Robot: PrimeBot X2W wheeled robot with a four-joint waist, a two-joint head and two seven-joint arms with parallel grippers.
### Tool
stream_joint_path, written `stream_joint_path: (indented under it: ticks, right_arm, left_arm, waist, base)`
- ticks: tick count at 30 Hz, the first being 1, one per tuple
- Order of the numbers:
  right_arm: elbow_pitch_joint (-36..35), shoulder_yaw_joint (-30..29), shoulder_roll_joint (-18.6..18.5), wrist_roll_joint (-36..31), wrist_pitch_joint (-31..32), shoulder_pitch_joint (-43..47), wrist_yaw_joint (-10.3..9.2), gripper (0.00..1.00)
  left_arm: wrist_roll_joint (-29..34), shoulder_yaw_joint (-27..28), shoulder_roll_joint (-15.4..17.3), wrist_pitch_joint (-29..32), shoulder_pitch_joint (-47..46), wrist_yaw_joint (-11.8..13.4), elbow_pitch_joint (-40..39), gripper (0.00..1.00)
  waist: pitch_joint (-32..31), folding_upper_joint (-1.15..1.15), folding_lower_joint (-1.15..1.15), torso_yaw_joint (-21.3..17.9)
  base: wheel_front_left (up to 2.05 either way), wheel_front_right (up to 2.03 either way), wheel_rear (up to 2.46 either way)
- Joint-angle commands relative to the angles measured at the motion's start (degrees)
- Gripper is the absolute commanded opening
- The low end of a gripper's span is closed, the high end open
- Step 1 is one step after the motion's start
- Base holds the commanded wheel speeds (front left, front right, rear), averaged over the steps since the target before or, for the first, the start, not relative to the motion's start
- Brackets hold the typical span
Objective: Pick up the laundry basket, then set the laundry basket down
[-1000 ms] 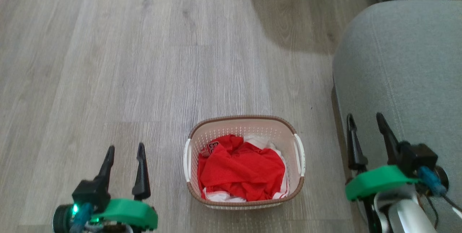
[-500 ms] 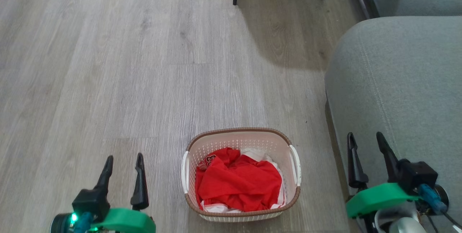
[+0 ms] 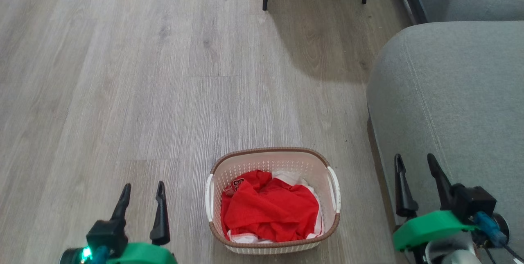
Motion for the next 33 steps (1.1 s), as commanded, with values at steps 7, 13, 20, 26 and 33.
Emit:
stream_joint_path:
  ticks: [7,13,20,26,33]
  right_arm:
    - [4.02,0.42,0.16,0.46,0.15,1.02,0.0,0.0]
    - [4.13,0.23,-0.1,4.52,0.89,0.58,0.01,0.0]
    - [4.39,0.01,-0.34,8.54,1.67,0.02,0.01,0.0]
    - [4.6,-0.25,-0.54,12.53,2.46,-0.5,0.02,0.0]
    - [4.84,-0.58,-0.74,17.15,3.43,-1.09,0.03,0.0]
  left_arm:
    - [-0.38,-0.04,-0.01,0.26,0.76,-0.04,4.48,0.0]
    - [-4.6,0.36,0.16,1.05,0.05,-0.46,4.53,0.0]
    - [-8.78,0.77,0.32,1.86,-0.79,-0.95,4.84,0.0]
    - [-12.94,1.2,0.46,2.69,-1.63,-1.45,5.15,0.0]
    - [-17.78,1.73,0.6,3.68,-2.59,-2.03,5.47,0.0]
  waist:
    - [-0.11,0.0,0.01,0.01]
    - [-0.04,0.0,0.01,-0.14]
    - [0.02,0.0,0.01,-0.29]
    - [0.08,0.0,0.01,-0.44]
    - [0.16,0.0,0.01,-0.62]
  base:
    - [0.0,0.0,0.0]
    - [0.0,0.0,0.0]
    - [0.0,0.0,0.0]
    - [0.0,0.0,0.0]
    - [0.0,0.0,0.0]
